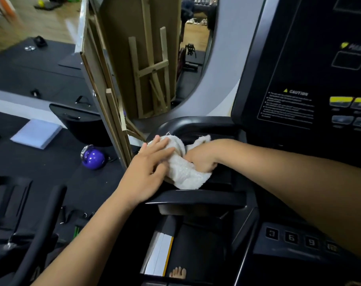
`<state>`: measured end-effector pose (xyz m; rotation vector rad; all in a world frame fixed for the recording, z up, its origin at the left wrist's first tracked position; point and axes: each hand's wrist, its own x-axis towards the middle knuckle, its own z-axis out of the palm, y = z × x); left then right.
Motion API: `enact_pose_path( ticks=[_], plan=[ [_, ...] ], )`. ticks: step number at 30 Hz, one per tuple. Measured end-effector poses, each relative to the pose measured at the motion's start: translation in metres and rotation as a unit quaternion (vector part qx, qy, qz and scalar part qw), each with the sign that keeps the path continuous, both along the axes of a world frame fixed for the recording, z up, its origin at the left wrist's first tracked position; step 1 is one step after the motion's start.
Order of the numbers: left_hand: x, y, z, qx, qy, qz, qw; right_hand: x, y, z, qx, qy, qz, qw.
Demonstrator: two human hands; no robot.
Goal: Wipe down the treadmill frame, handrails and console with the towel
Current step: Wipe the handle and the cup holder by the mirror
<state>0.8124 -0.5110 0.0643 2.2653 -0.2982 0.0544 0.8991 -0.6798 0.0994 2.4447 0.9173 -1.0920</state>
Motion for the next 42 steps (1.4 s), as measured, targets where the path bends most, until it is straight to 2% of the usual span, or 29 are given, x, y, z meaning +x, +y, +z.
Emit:
enact_pose_path(
  ticks=[2,5,7,13,15,20,22,24,26,32,34,38,40,42],
  plan=[
    [-0.001,0.000,0.000,-0.003,-0.002,-0.004,1.000,-0.001,0.004,-0.002,-0.050,-0.015,0.036,0.998],
    [-0.004,0.003,-0.004,-0.003,-0.008,-0.002,1.000,-0.012,0.012,-0.005,-0.191,-0.120,0.111,0.968],
    [-0.002,0.005,-0.005,-0.011,-0.009,0.002,1.000,-0.012,0.011,-0.007,-0.206,-0.149,0.112,0.961],
    [0.001,0.005,-0.006,-0.011,-0.007,0.005,1.000,-0.002,0.011,-0.002,-0.108,-0.073,0.033,0.991],
    [0.000,0.005,-0.004,-0.008,-0.013,0.004,1.000,-0.003,0.008,-0.005,-0.041,-0.077,-0.017,0.996],
    [-0.012,0.001,-0.003,0.074,-0.108,-0.049,0.990,-0.041,-0.001,0.004,0.078,-0.070,-0.114,0.988],
    [-0.019,-0.001,-0.004,0.056,-0.096,-0.040,0.993,-0.054,-0.005,0.002,0.131,-0.075,-0.152,0.977],
    [-0.020,-0.003,-0.006,0.018,-0.048,0.008,0.999,-0.060,-0.005,-0.001,0.152,-0.065,-0.177,0.970],
    [-0.014,-0.004,-0.006,0.000,-0.013,0.035,0.999,-0.057,0.001,-0.002,0.193,-0.029,-0.235,0.952],
    [-0.009,-0.007,-0.005,-0.011,-0.013,0.053,0.998,-0.037,0.021,0.005,0.296,0.098,-0.322,0.894],
    [-0.009,-0.007,-0.004,-0.013,-0.013,0.056,0.998,-0.036,0.018,0.004,0.276,0.107,-0.298,0.907],
    [-0.012,-0.006,-0.003,-0.019,-0.022,0.053,0.998,-0.034,0.004,0.003,0.214,0.049,-0.225,0.949],
    [-0.013,-0.006,-0.003,-0.019,-0.023,0.053,0.998,-0.029,0.001,0.011,0.125,0.041,-0.130,0.983],
    [-0.012,-0.005,-0.002,-0.024,-0.015,0.059,0.998,-0.022,0.003,0.019,0.034,0.034,-0.045,0.998]
  ],
)
